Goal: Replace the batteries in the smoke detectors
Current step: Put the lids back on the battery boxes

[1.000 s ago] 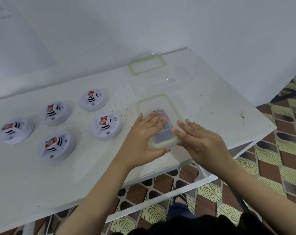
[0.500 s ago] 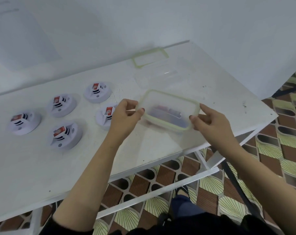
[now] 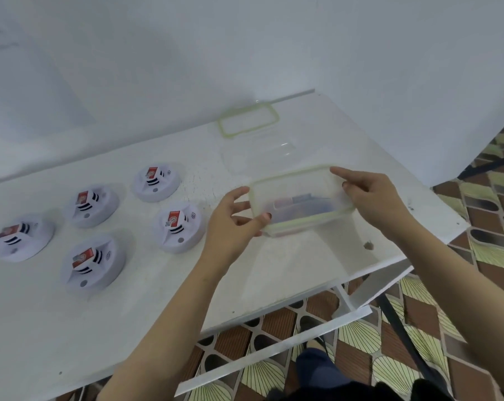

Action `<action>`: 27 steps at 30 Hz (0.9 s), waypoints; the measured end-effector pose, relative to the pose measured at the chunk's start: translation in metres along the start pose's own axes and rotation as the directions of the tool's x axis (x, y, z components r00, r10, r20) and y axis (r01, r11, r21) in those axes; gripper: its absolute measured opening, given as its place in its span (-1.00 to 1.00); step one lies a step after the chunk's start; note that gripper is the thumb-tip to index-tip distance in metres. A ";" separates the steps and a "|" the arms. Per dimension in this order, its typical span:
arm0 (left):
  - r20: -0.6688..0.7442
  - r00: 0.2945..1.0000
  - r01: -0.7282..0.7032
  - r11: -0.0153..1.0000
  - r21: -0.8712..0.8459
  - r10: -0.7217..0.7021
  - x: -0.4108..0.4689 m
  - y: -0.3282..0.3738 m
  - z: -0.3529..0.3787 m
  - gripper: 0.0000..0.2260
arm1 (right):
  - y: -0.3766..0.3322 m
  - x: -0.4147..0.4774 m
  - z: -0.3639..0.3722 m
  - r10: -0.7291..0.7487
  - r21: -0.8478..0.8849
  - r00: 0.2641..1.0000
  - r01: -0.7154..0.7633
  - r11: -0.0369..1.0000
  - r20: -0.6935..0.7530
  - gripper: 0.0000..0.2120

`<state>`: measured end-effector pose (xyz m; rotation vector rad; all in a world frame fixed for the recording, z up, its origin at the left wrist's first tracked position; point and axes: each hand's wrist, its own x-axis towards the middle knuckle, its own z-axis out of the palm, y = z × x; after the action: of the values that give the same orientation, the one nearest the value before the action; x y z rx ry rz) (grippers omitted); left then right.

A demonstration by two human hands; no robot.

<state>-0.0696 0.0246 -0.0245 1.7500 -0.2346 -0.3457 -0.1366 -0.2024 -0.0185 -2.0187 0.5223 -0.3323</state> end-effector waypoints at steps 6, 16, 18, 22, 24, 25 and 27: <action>-0.051 0.997 0.050 0.998 -0.034 -0.052 0.011 0.002 0.015 -0.53 | 0.003 0.028 -0.009 -0.016 -0.009 0.996 0.017 1.000 0.089 -0.61; -0.328 0.944 0.093 0.982 0.166 -0.034 0.082 0.025 -0.007 -0.78 | -0.018 0.097 -0.037 -0.073 -0.056 0.988 0.081 0.995 0.135 -0.83; -0.346 0.938 0.071 0.976 0.205 0.004 0.120 0.032 -0.013 -0.80 | -0.023 0.137 -0.033 -0.068 -0.007 0.988 0.070 0.998 0.142 -0.82; -0.330 0.942 0.131 0.975 0.182 -0.065 0.199 0.038 -0.024 -0.80 | -0.029 0.228 -0.005 0.037 0.043 0.962 -0.051 0.998 0.269 -0.83; -0.326 0.936 0.192 0.971 0.145 -0.137 0.232 0.039 -0.027 -0.72 | -0.030 0.268 0.016 0.102 0.040 0.939 -0.122 0.992 0.330 -0.85; -0.322 0.930 0.224 0.967 0.118 -0.176 0.245 0.039 -0.029 -0.68 | -0.032 0.284 0.027 0.134 0.048 0.928 -0.161 0.986 0.349 -0.87; -0.299 0.915 0.293 0.955 0.038 -0.269 0.266 0.040 -0.029 -0.64 | -0.035 0.309 0.047 0.214 0.093 0.898 -0.268 0.959 0.384 -0.89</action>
<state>0.1905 -0.0482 -0.0076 1.8943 0.2226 -0.2826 0.1604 -0.3041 -0.0055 -1.7926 0.4871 0.1614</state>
